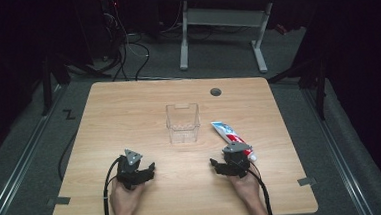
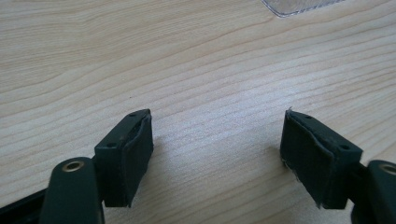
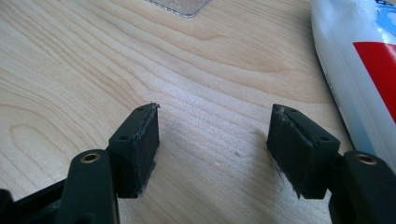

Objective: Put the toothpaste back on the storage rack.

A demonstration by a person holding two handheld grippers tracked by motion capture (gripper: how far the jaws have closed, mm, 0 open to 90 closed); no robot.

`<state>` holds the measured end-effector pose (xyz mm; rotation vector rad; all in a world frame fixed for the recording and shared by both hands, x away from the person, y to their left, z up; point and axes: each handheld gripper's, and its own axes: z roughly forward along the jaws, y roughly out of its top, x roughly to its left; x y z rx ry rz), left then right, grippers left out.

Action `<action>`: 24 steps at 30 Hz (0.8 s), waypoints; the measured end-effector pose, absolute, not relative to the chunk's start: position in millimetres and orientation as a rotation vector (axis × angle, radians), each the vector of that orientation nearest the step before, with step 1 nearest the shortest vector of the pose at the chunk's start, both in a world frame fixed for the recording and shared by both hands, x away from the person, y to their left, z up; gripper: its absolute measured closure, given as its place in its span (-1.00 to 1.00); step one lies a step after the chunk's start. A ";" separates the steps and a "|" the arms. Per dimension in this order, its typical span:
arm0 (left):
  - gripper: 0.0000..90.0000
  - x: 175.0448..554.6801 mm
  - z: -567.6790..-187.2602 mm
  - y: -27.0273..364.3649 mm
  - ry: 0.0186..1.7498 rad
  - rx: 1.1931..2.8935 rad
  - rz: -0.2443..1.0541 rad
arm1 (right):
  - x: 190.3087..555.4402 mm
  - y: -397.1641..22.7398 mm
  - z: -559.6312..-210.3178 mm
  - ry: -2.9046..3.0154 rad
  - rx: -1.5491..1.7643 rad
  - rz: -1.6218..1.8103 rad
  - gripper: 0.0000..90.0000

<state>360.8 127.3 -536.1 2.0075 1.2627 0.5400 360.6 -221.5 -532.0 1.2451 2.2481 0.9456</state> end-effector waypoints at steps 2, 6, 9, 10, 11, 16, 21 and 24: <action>-0.42 360.9 -536.1 127.3 1.263 2.008 0.540 | 360.6 -221.5 -532.0 2.248 1.245 0.945 -0.24; -0.43 361.1 -536.2 126.9 1.264 2.007 0.543 | 360.6 -221.4 -532.0 2.246 1.249 0.943 -0.26; -0.43 361.2 -536.2 126.8 1.265 2.006 0.544 | 360.7 -221.5 -532.1 2.243 1.252 0.940 -0.28; -0.43 361.3 -536.2 126.7 1.265 2.005 0.544 | 360.7 -221.5 -532.1 2.242 1.253 0.940 -0.28; -0.43 361.3 -536.2 126.7 1.265 2.006 0.543 | 360.7 -221.5 -532.1 2.242 1.254 0.939 -0.28; -0.43 361.5 -536.2 126.4 1.266 2.006 0.543 | 360.9 -221.3 -532.2 2.240 1.255 0.939 -0.28; -0.43 361.7 -536.1 126.4 1.266 2.005 0.543 | 361.0 -220.7 -532.1 2.237 1.261 0.939 -0.28; -0.43 361.7 -536.1 126.4 1.266 2.005 0.543 | 361.0 -220.7 -532.1 2.237 1.261 0.939 -0.28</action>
